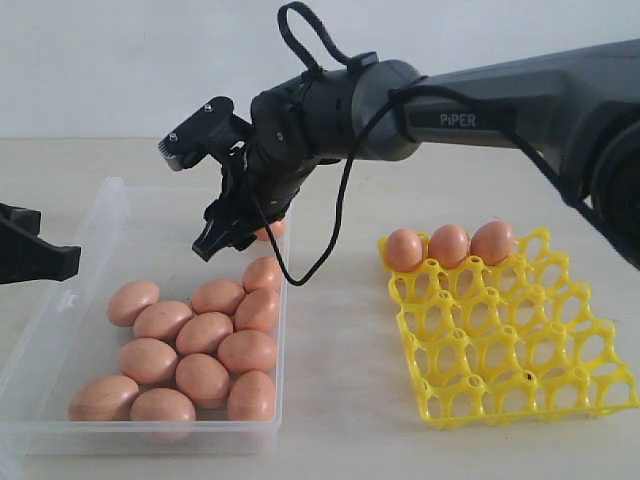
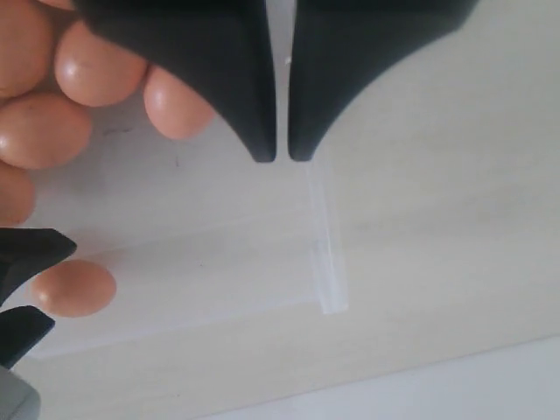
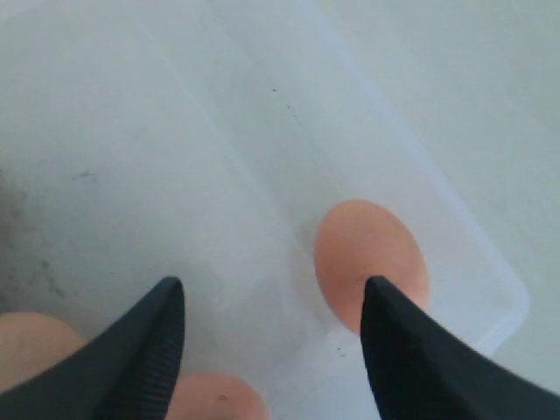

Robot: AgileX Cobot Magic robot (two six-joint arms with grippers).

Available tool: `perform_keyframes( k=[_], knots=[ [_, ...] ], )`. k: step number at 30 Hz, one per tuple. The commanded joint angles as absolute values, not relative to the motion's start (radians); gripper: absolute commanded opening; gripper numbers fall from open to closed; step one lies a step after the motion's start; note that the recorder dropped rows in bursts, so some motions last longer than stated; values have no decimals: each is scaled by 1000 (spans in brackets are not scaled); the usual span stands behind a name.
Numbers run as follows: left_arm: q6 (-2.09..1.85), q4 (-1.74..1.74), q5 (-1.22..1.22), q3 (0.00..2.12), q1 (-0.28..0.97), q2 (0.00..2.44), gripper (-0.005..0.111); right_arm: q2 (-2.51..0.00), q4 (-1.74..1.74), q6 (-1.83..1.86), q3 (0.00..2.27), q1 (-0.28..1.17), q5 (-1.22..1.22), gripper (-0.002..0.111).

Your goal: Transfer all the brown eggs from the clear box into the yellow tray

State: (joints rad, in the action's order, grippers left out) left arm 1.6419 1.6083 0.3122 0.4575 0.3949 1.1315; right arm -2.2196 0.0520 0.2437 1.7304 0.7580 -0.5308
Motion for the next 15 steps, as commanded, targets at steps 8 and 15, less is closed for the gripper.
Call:
perform_keyframes(
  k=[8, 15],
  knots=[
    [1639, 1618, 277, 452, 391, 1123, 4, -2235, 129, 208, 1736, 750, -437, 54],
    [1639, 1620, 277, 452, 391, 1123, 4, -2270, 129, 196, 1736, 715, -456, 49]
  ],
)
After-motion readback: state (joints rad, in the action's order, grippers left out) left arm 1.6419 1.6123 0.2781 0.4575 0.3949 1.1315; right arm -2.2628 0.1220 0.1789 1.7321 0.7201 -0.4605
